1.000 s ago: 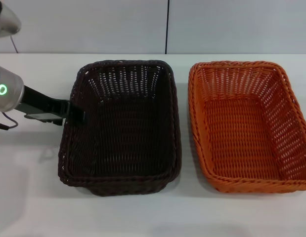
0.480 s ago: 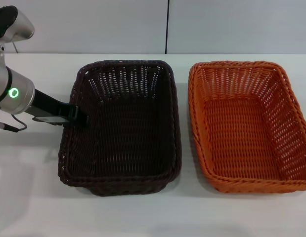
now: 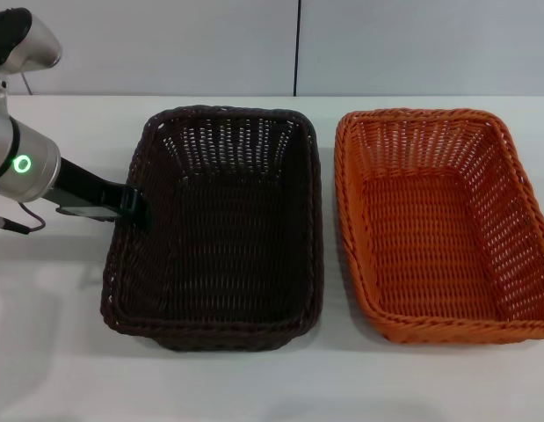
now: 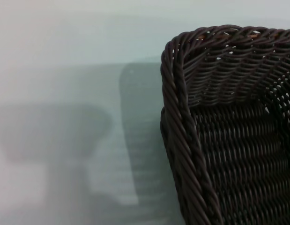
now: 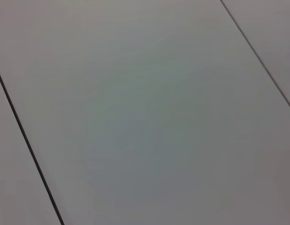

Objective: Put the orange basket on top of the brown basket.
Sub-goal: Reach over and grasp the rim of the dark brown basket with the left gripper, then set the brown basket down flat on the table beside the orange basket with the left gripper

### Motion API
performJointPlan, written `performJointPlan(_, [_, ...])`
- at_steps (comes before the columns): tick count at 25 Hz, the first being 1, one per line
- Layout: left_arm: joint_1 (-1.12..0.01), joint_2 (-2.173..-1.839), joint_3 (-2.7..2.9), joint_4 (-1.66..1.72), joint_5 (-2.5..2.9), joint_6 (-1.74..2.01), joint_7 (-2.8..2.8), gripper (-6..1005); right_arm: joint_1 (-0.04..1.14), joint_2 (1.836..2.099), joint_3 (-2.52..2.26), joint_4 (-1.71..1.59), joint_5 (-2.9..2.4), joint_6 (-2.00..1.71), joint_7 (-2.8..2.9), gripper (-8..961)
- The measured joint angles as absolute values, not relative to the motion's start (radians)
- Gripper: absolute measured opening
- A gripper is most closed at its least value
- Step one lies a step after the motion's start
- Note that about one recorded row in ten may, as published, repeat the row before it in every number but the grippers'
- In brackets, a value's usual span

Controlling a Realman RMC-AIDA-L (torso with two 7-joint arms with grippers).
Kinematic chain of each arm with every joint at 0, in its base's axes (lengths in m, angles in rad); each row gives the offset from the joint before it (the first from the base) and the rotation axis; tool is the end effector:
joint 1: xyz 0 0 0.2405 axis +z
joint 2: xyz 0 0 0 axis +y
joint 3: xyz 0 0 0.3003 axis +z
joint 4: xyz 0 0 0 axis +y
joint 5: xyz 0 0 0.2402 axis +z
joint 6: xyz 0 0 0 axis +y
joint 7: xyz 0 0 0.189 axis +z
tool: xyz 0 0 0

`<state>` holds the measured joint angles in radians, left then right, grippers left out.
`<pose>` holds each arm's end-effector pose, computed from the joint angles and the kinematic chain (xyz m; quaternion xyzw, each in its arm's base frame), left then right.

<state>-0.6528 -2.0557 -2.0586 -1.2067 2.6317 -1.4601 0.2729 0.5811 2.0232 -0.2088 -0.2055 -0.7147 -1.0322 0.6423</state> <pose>-0.2606 0.4597 -0.0089 -0.7875 -0.5568 0.0558 0.2581 0.4359 0.4575 0.1221 -0.4312 0.3494 0.4404 0.7057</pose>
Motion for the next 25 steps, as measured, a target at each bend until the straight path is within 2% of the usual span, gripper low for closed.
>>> performJointPlan(5, [-0.646, -2.055, -2.067, -1.243, 2.631, -1.466, 0.279, 231, 0.58, 2.022, -0.208, -0.205, -0.715, -1.032, 0.642, 666])
performJointPlan(15, [-0.649, -2.034, -2.172, -1.409, 2.627, -1.534, 0.357, 215, 0.579, 2.02, -0.207, -0.205, -0.715, -1.032, 0.648, 667])
performJointPlan(20, [-0.678, -2.007, -2.19, -1.503, 2.624, -1.609, 0.454, 208, 0.575, 2.02, -0.207, -0.206, -0.715, -1.034, 0.648, 667])
performJointPlan(21, [-0.705, -1.985, -2.196, -1.505, 2.623, -1.651, 0.513, 209, 0.57, 2.02, -0.207, -0.206, -0.715, -1.037, 0.648, 667])
performJointPlan(25, [-0.744, -1.948, -2.204, -1.471, 2.611, -1.712, 0.615, 209, 0.567, 2.019, -0.207, -0.206, -0.715, -1.038, 0.648, 666])
